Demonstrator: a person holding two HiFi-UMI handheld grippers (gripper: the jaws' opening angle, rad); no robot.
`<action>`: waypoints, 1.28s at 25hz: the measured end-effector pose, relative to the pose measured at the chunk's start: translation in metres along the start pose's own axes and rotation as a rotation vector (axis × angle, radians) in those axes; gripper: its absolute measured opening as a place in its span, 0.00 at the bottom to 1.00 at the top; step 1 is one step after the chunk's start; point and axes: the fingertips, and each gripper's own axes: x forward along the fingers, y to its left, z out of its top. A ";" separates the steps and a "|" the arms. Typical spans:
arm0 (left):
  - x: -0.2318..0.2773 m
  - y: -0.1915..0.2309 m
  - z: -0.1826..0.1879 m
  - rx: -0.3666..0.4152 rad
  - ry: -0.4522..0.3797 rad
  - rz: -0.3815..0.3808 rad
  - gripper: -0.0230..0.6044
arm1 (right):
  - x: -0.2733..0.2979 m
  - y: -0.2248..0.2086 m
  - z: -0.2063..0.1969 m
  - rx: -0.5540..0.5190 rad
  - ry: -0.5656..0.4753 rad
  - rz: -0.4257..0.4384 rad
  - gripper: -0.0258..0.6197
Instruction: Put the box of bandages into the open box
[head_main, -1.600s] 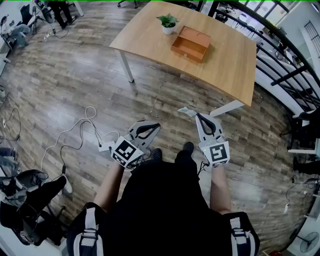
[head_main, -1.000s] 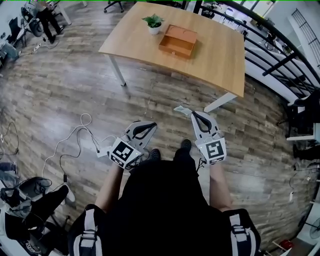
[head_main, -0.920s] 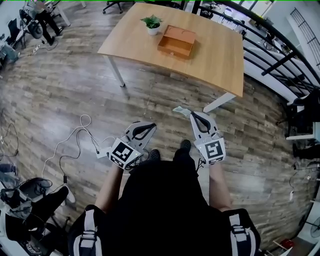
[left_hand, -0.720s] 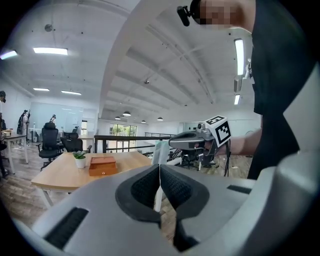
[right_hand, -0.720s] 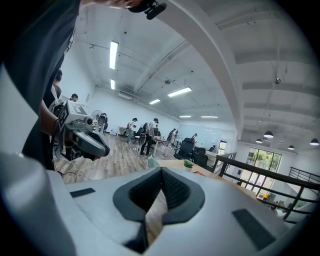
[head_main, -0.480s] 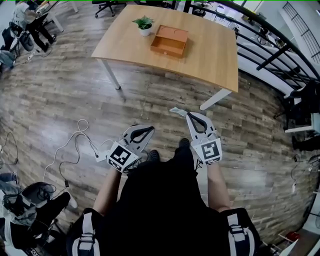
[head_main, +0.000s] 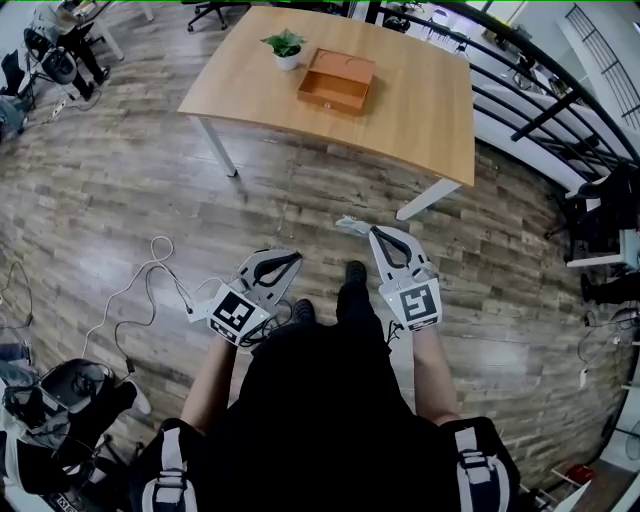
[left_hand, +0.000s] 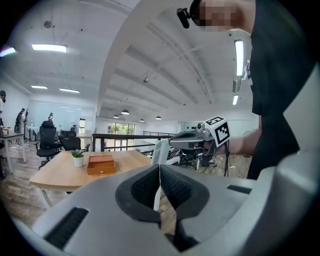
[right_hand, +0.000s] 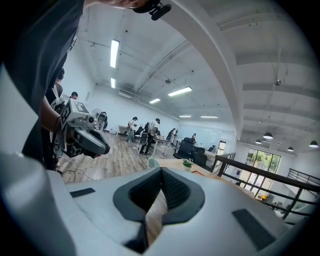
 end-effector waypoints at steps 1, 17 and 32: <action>0.003 0.004 0.001 0.006 0.000 0.005 0.08 | 0.004 -0.003 0.000 -0.013 -0.005 0.004 0.08; 0.062 0.008 0.005 -0.012 0.029 0.091 0.08 | 0.024 -0.053 -0.020 -0.012 -0.033 0.111 0.08; 0.164 0.038 0.052 0.026 0.045 0.200 0.08 | 0.065 -0.165 -0.031 -0.026 -0.110 0.209 0.08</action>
